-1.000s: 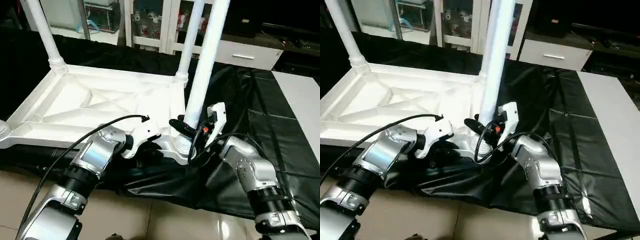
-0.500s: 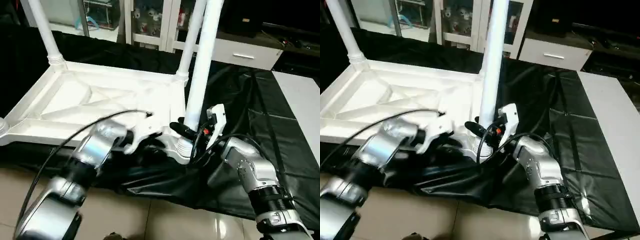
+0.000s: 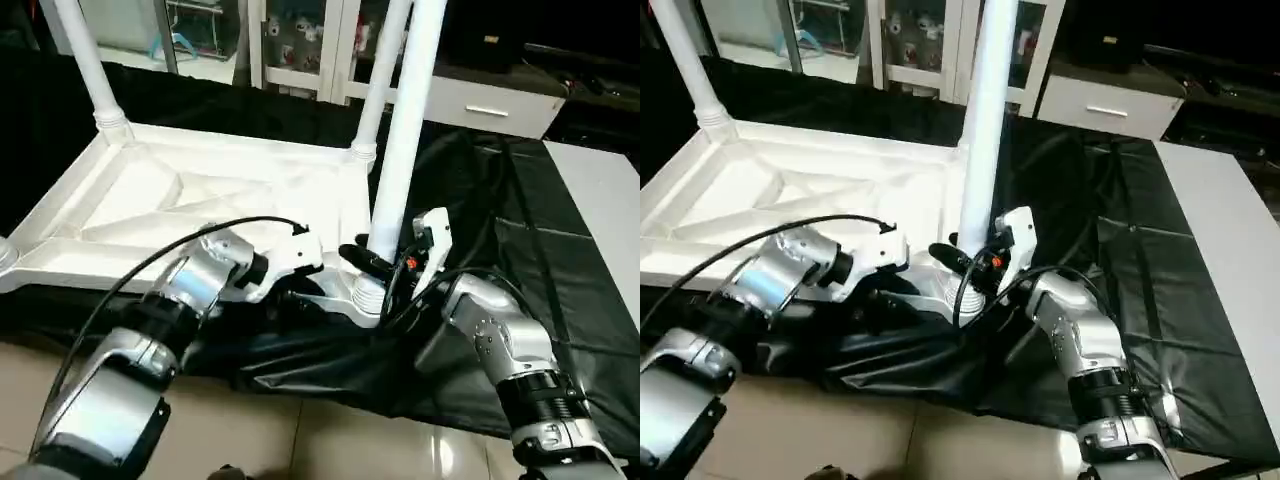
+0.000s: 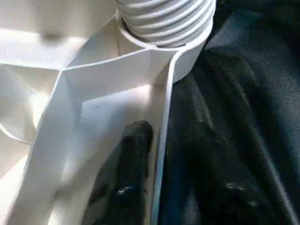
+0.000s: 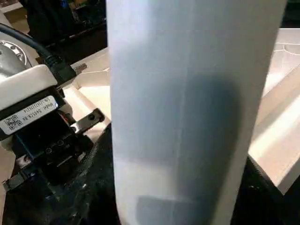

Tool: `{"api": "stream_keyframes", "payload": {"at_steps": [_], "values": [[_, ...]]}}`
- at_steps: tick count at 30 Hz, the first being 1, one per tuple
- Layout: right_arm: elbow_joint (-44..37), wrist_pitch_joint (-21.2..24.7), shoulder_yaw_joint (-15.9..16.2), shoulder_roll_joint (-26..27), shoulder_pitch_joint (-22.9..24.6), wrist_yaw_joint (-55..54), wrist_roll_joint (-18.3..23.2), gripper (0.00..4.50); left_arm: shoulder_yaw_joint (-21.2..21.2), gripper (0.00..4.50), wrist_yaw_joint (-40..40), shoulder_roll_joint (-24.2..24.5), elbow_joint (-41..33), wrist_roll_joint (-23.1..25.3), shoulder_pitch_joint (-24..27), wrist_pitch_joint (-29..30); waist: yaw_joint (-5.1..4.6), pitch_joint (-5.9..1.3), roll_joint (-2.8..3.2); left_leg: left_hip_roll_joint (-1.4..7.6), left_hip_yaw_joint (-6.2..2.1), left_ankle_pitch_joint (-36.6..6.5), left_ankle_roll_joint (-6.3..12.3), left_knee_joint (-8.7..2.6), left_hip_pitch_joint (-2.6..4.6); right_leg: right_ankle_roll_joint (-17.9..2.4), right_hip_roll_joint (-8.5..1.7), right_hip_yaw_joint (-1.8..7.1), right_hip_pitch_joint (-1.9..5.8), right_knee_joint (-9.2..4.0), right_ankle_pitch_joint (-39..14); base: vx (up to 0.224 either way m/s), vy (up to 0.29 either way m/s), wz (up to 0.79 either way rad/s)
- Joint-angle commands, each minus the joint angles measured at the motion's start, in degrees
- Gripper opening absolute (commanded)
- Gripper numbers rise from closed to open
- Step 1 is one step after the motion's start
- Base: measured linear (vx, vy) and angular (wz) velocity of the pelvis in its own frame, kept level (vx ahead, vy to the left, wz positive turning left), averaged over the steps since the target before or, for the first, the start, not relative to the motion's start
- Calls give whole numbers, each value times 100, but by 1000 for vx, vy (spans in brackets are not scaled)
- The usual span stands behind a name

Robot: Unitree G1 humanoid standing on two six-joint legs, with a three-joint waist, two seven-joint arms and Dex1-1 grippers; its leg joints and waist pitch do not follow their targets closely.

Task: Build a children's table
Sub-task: Insert table leg to table base

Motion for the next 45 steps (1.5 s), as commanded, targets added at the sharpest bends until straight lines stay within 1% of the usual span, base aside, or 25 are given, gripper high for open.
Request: {"api": "stream_keyframes", "payload": {"at_steps": [1,5,6,8,10,11,13,15,16,19,20,22,23,26,27,29,30,31,32,34,36,37,38,42,45], "values": [[-51,-15,3,-82,-10,-17,-70,186,-13,111,68,-45,149,53,-68,-82,-3,-337,73,241,-68,-1304,96,-429,98,-1457,-406,233,262,-378,-726,0,0,0],[-67,-16,18,-66,2,0,-89,186,19,90,130,-83,292,-19,-121,-174,4,-330,66,239,-68,-1361,95,-433,96,-1433,-415,239,260,-392,-857,0,0,0],[-67,-19,22,-64,0,6,-93,186,11,67,148,-80,313,-6,-125,-227,5,-328,69,245,-74,-1399,85,-438,98,-1411,-426,240,258,-400,-947,0,0,0],[-70,-26,30,-63,-1,16,-100,186,21,67,193,-91,379,10,-140,-276,5,-335,61,246,-74,-1371,90,-436,96,-1400,-425,241,261,-397,-938,0,0,0],[-76,-31,40,-65,-2,29,-109,186,11,43,232,-88,447,52,-150,-371,3,-329,66,250,-75,-1367,95,-443,95,-1404,-422,240,254,-398,-905,0,0,0],[-77,-34,43,-66,-2,32,-112,186,9,43,243,-87,459,61,-151,-389,3,-329,66,250,-75,-1367,95,-443,95,-1404,-422,240,254,-398,-905,0,0,0],[-71,-49,37,-67,-1,25,-124,186,4,23,306,-81,465,87,-126,-457,3,-321,71,251,-77,-1465,71,-452,98,-1385,-426,242,246,-415,-1034,0,0,0],[11,-145,-41,-18,17,-98,-139,186,67,18,354,-120,343,-6,-34,-441,4,-335,68,260,-81,-1522,31,-455,104,-1352,-439,245,246,-420,-1143,0,0,0],[105,-216,-166,63,32,-261,-98,186,123,6,381,-154,240,-81,26,-388,2,-335,71,264,-83,-1508,19,-457,106,-1360,-441,246,241,-415,-1123,0,0,0],[205,-294,-312,156,57,-439,-38,186,168,1,403,-180,147,-141,78,-334,-6,-340,68,265,-83,-1472,17,-457,88,-1397,-447,248,246,-402,-1031,0,0,0],[291,-388,-422,227,104,-575,-4,186,212,1,446,-200,106,-178,115,-308,-26,-356,63,260,-76,-1397,35,-450,89,-1416,-441,247,253,-387,-914,0,0,0],[366,-603,-459,273,229,-692,-69,186,265,0,549,-211,120,-192,148,-341,-41,-366,63,250,-70,-1292,72,-438,83,-1450,-430,241,264,-376,-742,0,0,0],[386,-851,-476,313,390,-796,-153,186,331,0,642,-228,109,-229,183,-305,-43,-373,38,251,-59,-1240,100,-429,73,-1450,-438,242,271,-375,-694,0,0,0],[372,-990,-551,376,507,-906,-137,186,371,0,676,-239,69,-261,213,-287,-38,-363,41,245,-56,-1245,168,-431,75,-1421,-436,247,268,-392,-801,0,0,0],[235,-1125,-633,478,675,-967,-74,186,417,0,765,-243,-4,-283,260,-224,-32,-361,39,260,-61,-1333,163,-445,86,-1379,-442,249,258,-410,-1000,0,0,0],[35,-1362,-675,589,886,-991,-76,186,458,0,875,-238,-37,-277,290,-207,-32,-367,31,265,-65,-1395,149,-452,83,-1328,-441,250,252,-417,-1102,0,0,0],[14,-1388,-680,600,908,-993,-76,186,464,0,888,-238,-38,-277,292,-204,-33,-362,40,264,-68,-1400,149,-458,86,-1311,-432,250,243,-417,-1107,0,0,0],[-66,-1586,-682,639,1018,-1025,-108,186,485,0,944,-244,-44,-282,301,-186,-36,-368,28,262,-67,-1388,150,-459,78,-1297,-430,249,251,-413,-1092,0,0,0],[-141,-1831,-683,674,1153,-1069,-159,186,516,0,1035,-254,-18,-281,293,-180,-30,-364,36,262,-61,-1391,156,-454,81,-1290,-435,254,238,-420,-1088,0,0,0],[-211,-2243,-670,712,1363,-1173,-240,186,562,0,1173,-273,6,-280,286,-196,-31,-371,34,259,-58,-1426,166,-452,86,-1278,-438,255,234,-428,-1137,0,0,0],[-277,-2515,-633,725,1519,-1250,-356,186,601,0,1268,-297,39,-287,270,-175,-9,-374,40,262,-59,-1420,183,-453,83,-1244,-438,257,234,-436,-1180,0,0,0],[-277,-2515,-633,725,1519,-1250,-356,186,601,0,1268,-297,39,-287,270,-175,-9,-374,40,262,-59,-1420,183,-453,83,-1244,-438,257,234,-436,-1180,0,0,0],[-376,-2656,-497,705,1678,-1185,-513,186,613,0,1302,-308,29,-297,270,-150,-9,-375,36,254,-60,-1454,202,-456,74,-1220,-431,258,244,-441,-1250,0,0,0],[-387,-2607,-165,584,1828,-1162,-846,186,623,0,1312,-321,15,-309,266,-114,-11,-370,24,242,-62,-1463,226,-455,70,-1140,-427,261,245,-462,-1420,0,0,0],[-232,-2309,75,427,1754,-1149,-1025,186,603,0,1288,-309,4,-296,260,-104,-12,-378,24,239,-60,-1416,244,-447,71,-1118,-422,262,247,-461,-1429,0,0,0]]}}
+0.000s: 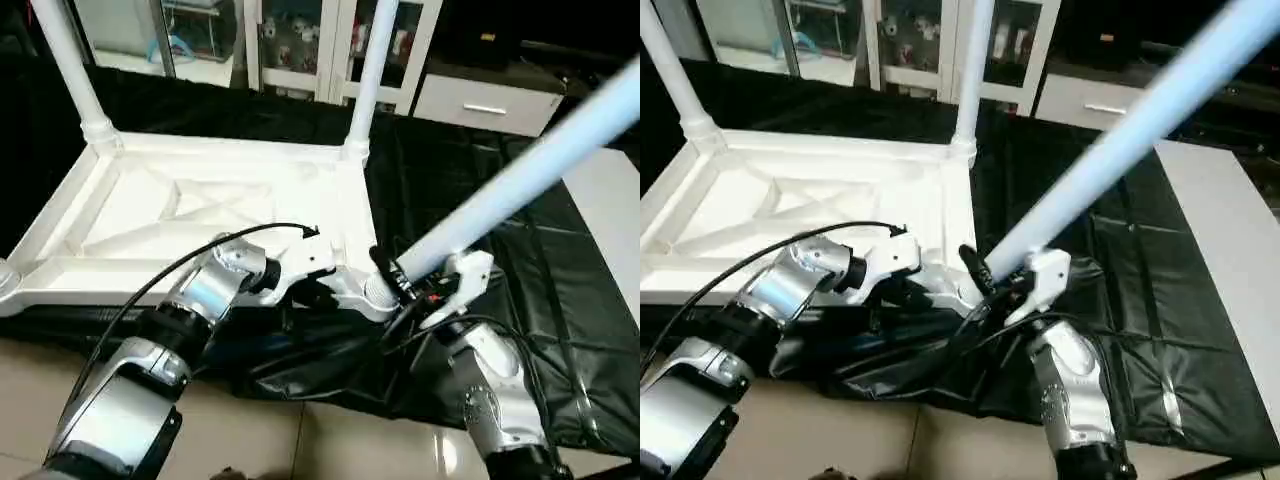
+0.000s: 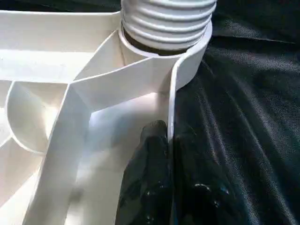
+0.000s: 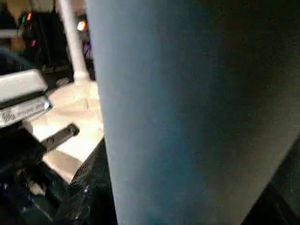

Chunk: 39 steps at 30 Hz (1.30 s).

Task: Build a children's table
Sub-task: Insert table leg to table base

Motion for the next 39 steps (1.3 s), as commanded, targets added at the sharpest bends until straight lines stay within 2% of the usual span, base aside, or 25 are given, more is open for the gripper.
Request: {"api": "stream_keyframes", "payload": {"at_steps": [1,4,5,7,11,12,13,14,15,16,17,18,21,26,27,29,31,33,34,35,36,37,38,39], "values": [[474,623,220,-218,164,-10,-400,186,474,0,516,6,68,-295,49,103,16,-354,-24,246,-95,-1355,254,-419,58,-1139,-404,238,243,-431,-1341,0,0,0],[635,904,360,-385,-14,16,-603,186,465,0,492,39,61,-288,48,108,-5,-346,-19,238,-96,-1380,242,-427,49,-1133,-399,233,248,-439,-1359,0,0,0],[711,1042,417,-470,-126,55,-695,186,450,0,457,65,47,-281,53,107,-20,-344,-38,237,-99,-1459,223,-425,49,-1106,-403,233,248,-446,-1490,0,0,0],[789,1610,434,-570,-365,170,-585,186,437,0,389,107,30,-270,64,129,-39,-352,-45,241,-112,-1549,184,-435,53,-1057,-404,232,248,-460,-1692,0,0,0],[857,1861,499,-655,-517,248,-570,186,415,0,338,132,11,-251,67,138,-40,-366,-59,251,-113,-1570,130,-432,65,-1022,-413,236,236,-464,-1688,0,0,0],[905,2091,557,-702,-585,300,-568,186,417,0,364,133,22,-241,63,134,-43,-369,-70,250,-108,-1553,127,-426,64,-1031,-414,238,235,-461,-1629,0,0,0],[905,2091,557,-702,-585,300,-568,186,417,0,364,133,22,-241,63,134,-49,-364,-67,248,-107,-1599,117,-433,72,-1036,-405,235,230,-461,-1628,0,0,0],[960,2351,620,-746,-638,360,-548,186,416,0,387,131,35,-235,56,131,-49,-364,-67,248,-107,-1599,117,-433,72,-1036,-405,235,230,-461,-1628,0,0,0],[1068,2430,664,-753,-647,386,-561,186,421,0,425,128,56,-228,47,124,-57,-363,-97,241,-110,-1608,124,-432,70,-1032,-405,232,235,-460,-1700,0,0,0],[1142,2463,686,-753,-650,404,-580,186,422,0,449,126,67,-226,41,122,-60,-362,-93,247,-108,-1659,105,-429,78,-1014,-416,237,216,-474,-1771,0,0,0],[1142,2463,686,-753,-650,404,-580,186,422,0,449,126,67,-226,41,122,-62,-362,-94,250,-111,-1694,92,-433,82,-1004,-415,235,213,-479,-1806,0,0,0],[1234,2328,711,-748,-616,412,-637,186,427,0,476,127,77,-224,36,118,-67,-350,-120,245,-111,-1763,81,-437,79,-969,-409,234,205,-489,-1915,0,0,0],[1256,1988,745,-722,-465,369,-746,186,452,0,572,153,116,-210,23,124,-67,-353,-107,255,-120,-1863,40,-445,90,-934,-416,239,189,-500,-2006,0,0,0],[1179,1936,735,-705,-410,343,-737,186,470,0,623,167,138,-203,17,150,-62,-355,-117,253,-116,-1865,56,-447,89,-950,-409,242,188,-498,-1935,0,0,0],[1164,1876,715,-688,-399,270,-748,186,488,0,706,177,164,-184,10,179,-64,-359,-95,255,-117,-1882,47,-450,92,-955,-407,243,187,-501,-1919,0,0,0],[1410,1675,532,-554,-553,-317,-835,186,636,0,1081,113,229,-198,-31,425,-68,-351,-49,248,-127,-1960,-13,-462,97,-960,-406,241,176,-501,-1974,0,0,0],[1689,1563,349,-433,-734,-862,-881,186,737,0,1428,10,257,-195,-54,638,-95,-331,-77,237,-135,-2154,-69,-470,103,-899,-408,230,165,-538,-2332,0,0,0],[1851,1516,253,-372,-836,-1136,-894,186,781,0,1598,-51,264,-193,-63,742,-150,-322,-69,238,-163,-2404,-128,-475,124,-798,-419,222,132,-581,-2803,0,0,0],[2138,1487,106,-269,-1031,-1544,-864,186,854,0,1857,-229,262,-224,-77,913,-157,-319,-72,233,-168,-2446,-121,-475,128,-764,-416,216,124,-601,-2883,0,0,0],[2190,1481,79,-250,-1066,-1617,-859,186,867,0,1903,-261,262,-229,-79,943,-194,-312,-90,232,-169,-2496,-134,-466,135,-756,-418,217,97,-596,-2982,0,0,0],[2554,1456,-82,-119,-1317,-2091,-802,186,942,0,2215,-504,285,-264,-117,1125,-196,-305,-115,221,-170,-2507,-112,-466,131,-713,-415,210,102,-625,-3076,0,0,0],[2886,1446,-197,-11,-1553,-2521,-763,186,1005,0,2513,-737,350,-291,-175,1301,-236,-308,-103,212,-172,-2534,-128,-457,139,-661,-409,200,81,-623,-3201,0,0,0],[2886,1446,-197,-11,-1553,-2521,-763,186,1005,0,2513,-737,350,-291,-175,1301,-236,-308,-103,212,-172,-2534,-128,-457,139,-661,-409,200,81,-623,-3201,0,0,0],[3224,1451,-307,98,-1798,-2934,-708,186,1066,0,2880,-981,530,-307,-290,1403,-228,-320,-136,211,-173,-2511,-96,-459,140,-597,-407,183,99,-654,-3178,0,0,0]]}}
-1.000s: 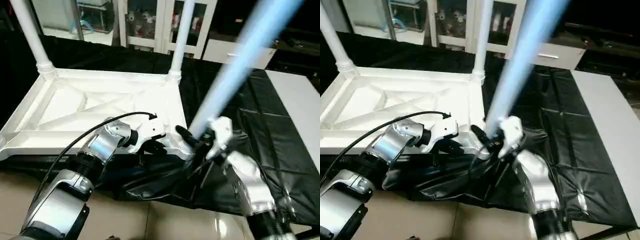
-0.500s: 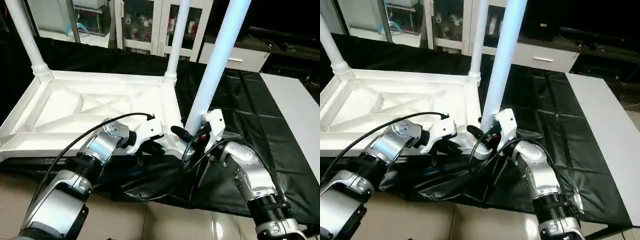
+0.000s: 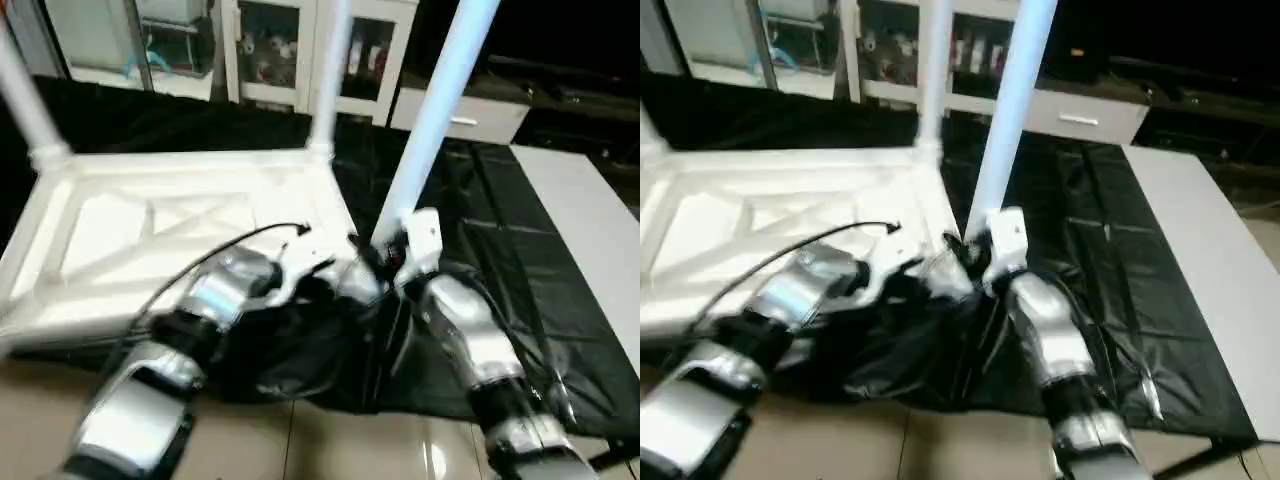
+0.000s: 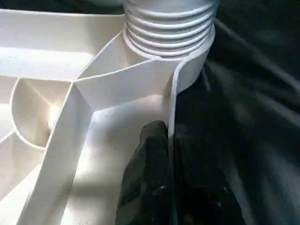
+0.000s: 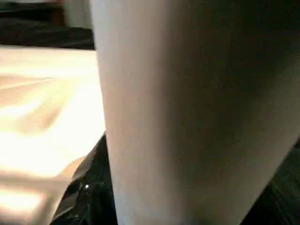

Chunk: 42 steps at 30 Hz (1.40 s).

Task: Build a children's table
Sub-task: Insert table leg to table base

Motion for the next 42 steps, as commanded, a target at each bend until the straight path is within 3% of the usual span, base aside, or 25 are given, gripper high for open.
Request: {"api": "stream_keyframes", "payload": {"at_steps": [1,2,3,4,5,8,9,12,13,14,17,18,20,21,23,27,29,31,33,34,35,36,38,41,42], "values": [[1337,415,-359,-4,88,-1037,-110,186,714,0,1201,-309,317,-328,-252,190,-4,-208,-17,213,-185,-2426,-91,-462,77,-652,-395,180,63,-588,-2958,0,0,0],[1337,415,-359,-4,88,-1037,-110,186,714,0,1201,-309,317,-328,-252,190,-1,-212,-8,196,-165,-2442,-71,-451,97,-660,-380,180,40,-599,-2858,0,0,0],[1514,372,-410,59,-41,-1270,-87,186,761,0,1471,-454,447,-347,-341,240,26,-214,-36,199,-159,-2339,0,-459,56,-646,-393,185,79,-601,-2696,0,0,0],[1865,286,-564,228,-325,-1754,29,186,919,0,2081,-797,780,-446,-542,186,21,-224,-49,199,-149,-2269,6,-454,48,-666,-387,191,73,-575,-2596,0,0,0],[1865,286,-564,228,-325,-1754,29,186,919,0,2081,-797,780,-446,-542,186,6,-225,-47,184,-136,-2264,1,-448,66,-692,-370,191,51,-570,-2568,0,0,0],[2195,174,-722,419,-618,-2230,144,186,1062,0,2624,-1144,1114,-550,-732,-33,64,-271,-51,180,-109,-1931,112,-429,34,-768,-360,198,94,-510,-1850,0,0,0],[2339,68,-777,498,-762,-2438,135,186,1060,0,2746,-1229,1209,-524,-793,-149,79,-281,-85,176,-106,-1750,194,-418,12,-825,-357,190,132,-476,-1536,0,0,0],[2472,-50,-878,581,-895,-2608,163,186,1078,0,2804,-1260,1231,-511,-833,-205,97,-306,-81,161,-82,-1299,439,-373,-38,-966,-376,182,172,-407,-941,0,0,0],[2500,-70,-892,586,-912,-2620,163,186,1087,0,2808,-1262,1238,-506,-839,-199,97,-306,-81,161,-82,-1299,439,-373,-38,-966,-376,182,172,-407,-941,0,0,0],[2598,-167,-985,618,-970,-2622,217,186,1123,0,2832,-1270,1279,-491,-858,-184,97,-302,-91,163,-68,-1163,564,-362,-34,-1020,-372,174,172,-393,-748,0,0,0],[2802,-370,-1063,656,-1116,-2426,227,186,1138,0,2894,-1269,1460,-476,-928,-220,85,-282,-79,168,-67,-1273,583,-377,-28,-1033,-371,163,163,-424,-970,0,0,0],[2818,-413,-1056,657,-1134,-2377,212,186,1142,0,2904,-1269,1480,-480,-939,-222,83,-269,-75,182,-80,-1507,497,-399,-15,-956,-377,160,155,-461,-1338,0,0,0],[2840,-551,-1129,681,-1184,-2182,276,186,1154,0,2935,-1268,1552,-501,-978,-247,74,-266,-68,186,-90,-1662,429,-414,-14,-901,-380,162,146,-479,-1536,0,0,0],[2883,-650,-1121,679,-1237,-1999,241,221,1154,0,2955,-1267,1610,-492,-1004,-272,71,-270,-69,191,-93,-1698,398,-417,-11,-888,-381,163,141,-483,-1560,0,0,0],[2883,-695,-1130,680,-1249,-1937,246,221,1157,0,2950,-1266,1606,-492,-1003,-267,69,-267,-71,197,-96,-1700,387,-423,-13,-900,-382,164,143,-479,-1518,0,0,0],[2812,-903,-1173,629,-1283,-1488,315,265,1085,0,2729,-1219,1482,-429,-967,-242,62,-254,-83,198,-99,-1764,424,-428,-21,-885,-396,164,137,-495,-1637,0,0,0],[2775,-1002,-1269,560,-1312,-1079,418,268,1020,0,2506,-1156,1416,-391,-955,-242,26,-251,-89,198,-126,-1800,476,-450,-82,-854,-407,157,172,-501,-1750,0,0,0],[2611,-996,-1246,422,-1279,-290,514,305,901,0,2168,-1038,1290,-345,-905,-242,30,-266,-92,213,-128,-1708,480,-438,-85,-869,-412,154,184,-488,-1641,0,0,0],[2337,-966,-1091,228,-1147,619,506,310,683,0,1575,-884,1081,-306,-796,-236,37,-296,-90,215,-96,-1102,757,-373,-102,-1223,-415,166,216,-383,-689,0,0,0],[2212,-958,-1047,152,-1071,883,497,315,596,0,1335,-824,963,-295,-731,-241,54,-316,-96,216,-90,-894,837,-346,-97,-1304,-412,161,236,-348,-390,0,0,0],[2086,-929,-1012,81,-997,1093,514,315,538,0,1154,-776,864,-297,-684,-178,54,-342,-102,224,-66,-459,999,-297,-88,-1546,-404,167,228,-254,305,0,0,0],[1794,-840,-919,-84,-816,1492,548,315,373,0,722,-635,591,-293,-556,-85,59,-337,-119,217,-57,-321,1094,-282,-97,-1626,-389,160,236,-233,562,0,0,0],[1455,-719,-809,-281,-601,1905,591,315,199,0,266,-469,288,-294,-420,28,131,-320,-73,241,-36,-166,1335,-259,-71,-1842,-409,149,241,-219,833,0,0,0],[914,-552,-605,-619,-237,2538,617,315,-141,0,-518,-92,-217,-295,-219,8,172,-293,-51,263,-16,-359,1261,-269,-43,-1887,-405,158,216,-250,462,0,0,0],[628,-482,-497,-794,-45,2887,592,315,-280,0,-878,111,-473,-301,-131,23,232,-274,-27,299,-28,-565,1080,-299,-19,-1821,-404,158,211,-271,105,0,0,0]]}}
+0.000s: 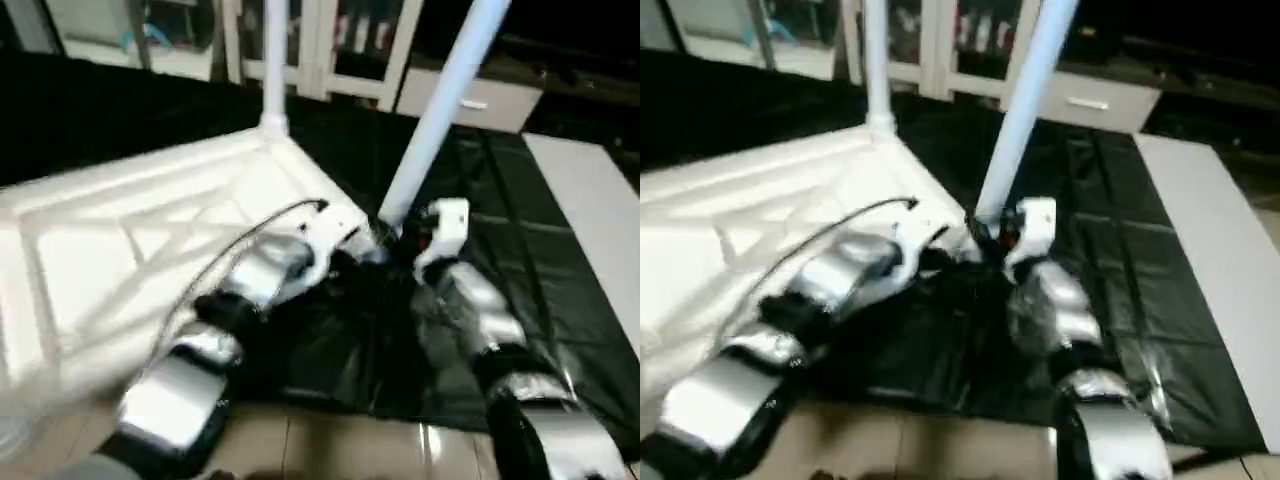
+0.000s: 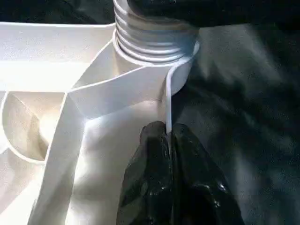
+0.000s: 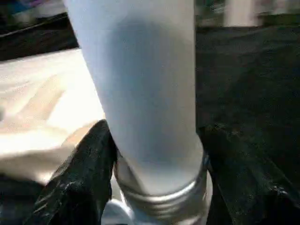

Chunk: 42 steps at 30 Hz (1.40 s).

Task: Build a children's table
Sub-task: Insert table leg to table base, then rotate leg to tighten

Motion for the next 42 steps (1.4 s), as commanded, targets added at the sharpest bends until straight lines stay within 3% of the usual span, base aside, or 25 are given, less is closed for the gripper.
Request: {"api": "stream_keyframes", "payload": {"at_steps": [1,4,7,9,10,12,14,18,26,28,34,42], "values": [[-377,167,125,-233,155,406,-17,315,-283,0,-686,77,-344,-73,116,-53,46,-336,37,273,-65,-614,938,-306,137,-1755,-368,212,348,-283,-13,0,0,0],[-840,332,289,-473,431,863,-41,315,-489,0,-1281,410,-700,-87,229,-130,53,-309,78,287,-72,-964,569,-361,169,-1684,-358,218,323,-309,-302,0,0,0],[-1630,574,654,-863,858,1564,-100,315,-762,0,-2177,894,-1262,-187,404,-309,97,-323,75,285,-94,-828,528,-363,163,-1603,-364,210,378,-289,-111,0,0,0],[-2144,718,953,-1168,1138,2072,-132,315,-835,0,-2657,1121,-1482,-286,466,-507,106,-317,72,265,-78,-687,622,-337,141,-1597,-356,222,374,-252,138,0,0,0],[-2144,718,953,-1168,1138,2072,-132,315,-835,0,-2657,1121,-1482,-286,466,-507,128,-316,85,264,-63,-682,641,-336,167,-1616,-353,220,350,-260,152,0,0,0],[-2348,677,1151,-1358,1269,2417,-188,315,-873,0,-2835,1187,-1469,-284,445,-625,157,-298,107,270,-59,-969,506,-351,177,-1609,-372,219,327,-306,-258,0,0,0],[-2439,779,1259,-1467,1325,2690,-191,315,-894,0,-2881,1193,-1409,-245,419,-700,183,-297,113,279,-60,-1112,407,-362,201,-1565,-370,214,323,-326,-451,0,0,0],[-2503,825,1346,-1479,1323,2726,-247,315,-860,0,-2752,1100,-1284,-225,366,-802,188,-319,102,268,-79,-1082,301,-356,170,-1541,-392,202,342,-295,-385,0,0,0],[-2499,829,1680,-1582,1272,2807,-509,315,-896,0,-2739,1099,-1122,-203,308,-1000,211,-355,103,249,-79,-889,351,-307,155,-1579,-392,194,366,-248,-115,0,0,0],[-2400,798,1679,-1554,1236,2818,-553,279,-881,0,-2728,1093,-1101,-198,314,-1010,219,-354,106,258,-87,-1030,290,-312,154,-1551,-404,195,364,-261,-315,0,0,0],[-2369,849,1717,-1533,1188,2839,-536,263,-879,0,-2729,1102,-1082,-201,330,-1019,232,-357,98,263,-99,-1276,162,-321,164,-1457,-405,197,355,-286,-681,0,0,0],[-2088,964,1664,-1437,1101,2651,-565,261,-800,0,-2625,1084,-898,-201,299,-1056,243,-378,94,248,-94,-1041,254,-287,150,-1529,-397,190,366,-235,-364,0,0,0]]}}
